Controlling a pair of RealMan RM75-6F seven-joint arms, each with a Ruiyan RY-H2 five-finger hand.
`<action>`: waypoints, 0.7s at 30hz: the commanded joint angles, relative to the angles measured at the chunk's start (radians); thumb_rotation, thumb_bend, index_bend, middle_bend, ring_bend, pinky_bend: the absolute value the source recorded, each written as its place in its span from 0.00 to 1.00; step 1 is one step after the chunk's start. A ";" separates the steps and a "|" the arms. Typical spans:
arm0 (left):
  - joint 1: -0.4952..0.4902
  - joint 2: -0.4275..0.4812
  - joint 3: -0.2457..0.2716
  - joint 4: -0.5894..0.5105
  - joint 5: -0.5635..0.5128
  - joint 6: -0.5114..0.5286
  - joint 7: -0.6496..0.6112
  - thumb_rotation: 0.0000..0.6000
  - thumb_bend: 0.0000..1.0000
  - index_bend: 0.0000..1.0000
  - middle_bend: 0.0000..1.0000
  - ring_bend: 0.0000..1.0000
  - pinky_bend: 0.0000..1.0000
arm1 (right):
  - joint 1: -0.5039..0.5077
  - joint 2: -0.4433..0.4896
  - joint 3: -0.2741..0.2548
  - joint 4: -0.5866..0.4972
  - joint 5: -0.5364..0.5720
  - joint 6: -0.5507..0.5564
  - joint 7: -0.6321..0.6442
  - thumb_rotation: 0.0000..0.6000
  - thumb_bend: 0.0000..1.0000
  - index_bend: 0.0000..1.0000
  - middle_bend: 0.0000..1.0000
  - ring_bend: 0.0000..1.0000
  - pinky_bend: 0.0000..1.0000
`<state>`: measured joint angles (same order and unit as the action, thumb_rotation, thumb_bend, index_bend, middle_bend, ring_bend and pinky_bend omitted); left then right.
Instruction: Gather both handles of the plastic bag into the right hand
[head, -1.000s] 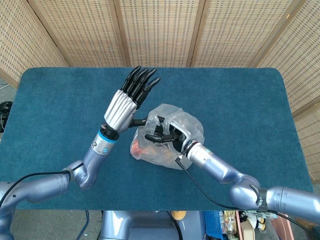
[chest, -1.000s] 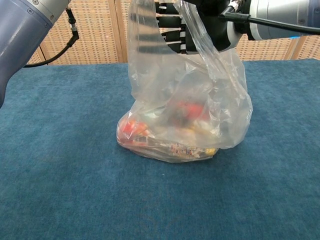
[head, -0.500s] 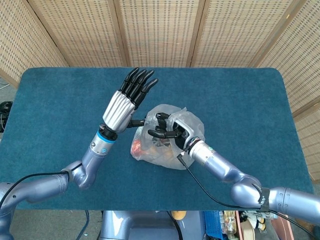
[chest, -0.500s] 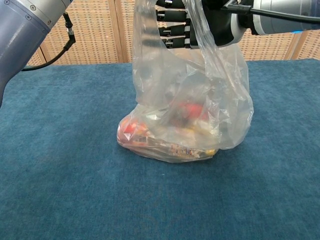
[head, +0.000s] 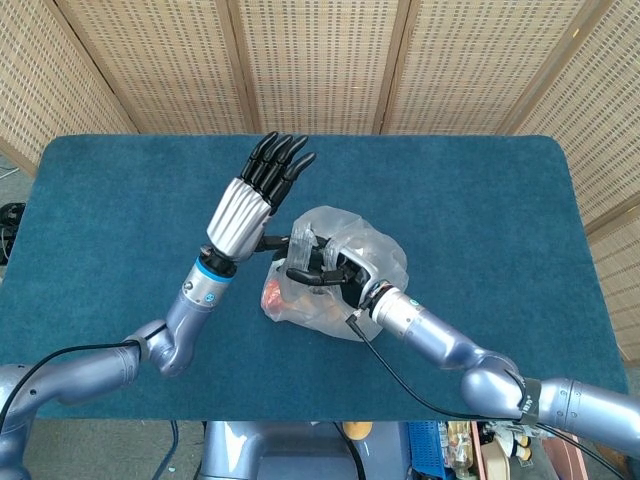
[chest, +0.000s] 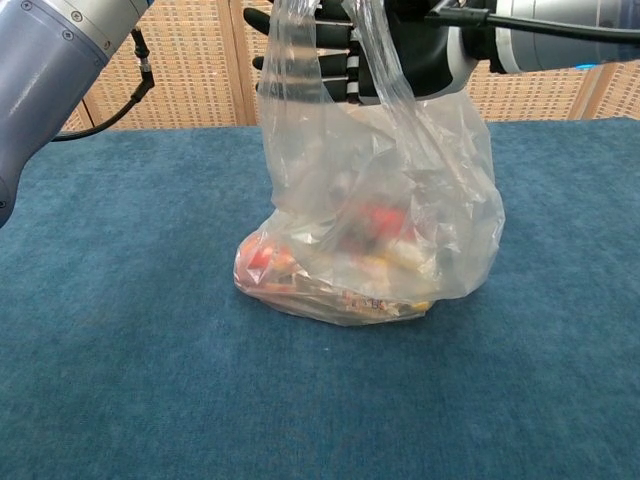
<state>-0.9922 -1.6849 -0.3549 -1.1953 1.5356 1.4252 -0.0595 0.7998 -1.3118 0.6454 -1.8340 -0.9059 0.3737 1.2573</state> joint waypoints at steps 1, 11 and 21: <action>-0.002 -0.003 -0.002 0.002 -0.003 -0.002 0.000 1.00 0.15 0.00 0.00 0.00 0.00 | -0.014 -0.005 0.022 -0.006 -0.003 -0.025 0.009 1.00 0.26 0.37 0.40 0.21 0.21; -0.007 -0.011 -0.005 0.008 -0.009 -0.006 0.002 1.00 0.15 0.00 0.00 0.00 0.00 | -0.053 -0.008 0.063 -0.007 -0.008 -0.085 -0.005 1.00 0.26 0.36 0.45 0.29 0.21; -0.009 -0.015 -0.007 0.014 -0.017 -0.012 0.004 1.00 0.15 0.00 0.00 0.00 0.00 | -0.094 -0.006 0.107 -0.014 -0.020 -0.167 -0.049 1.00 0.27 0.38 0.56 0.41 0.29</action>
<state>-1.0013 -1.6994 -0.3617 -1.1815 1.5185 1.4134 -0.0558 0.7118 -1.3174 0.7472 -1.8467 -0.9227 0.2132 1.2145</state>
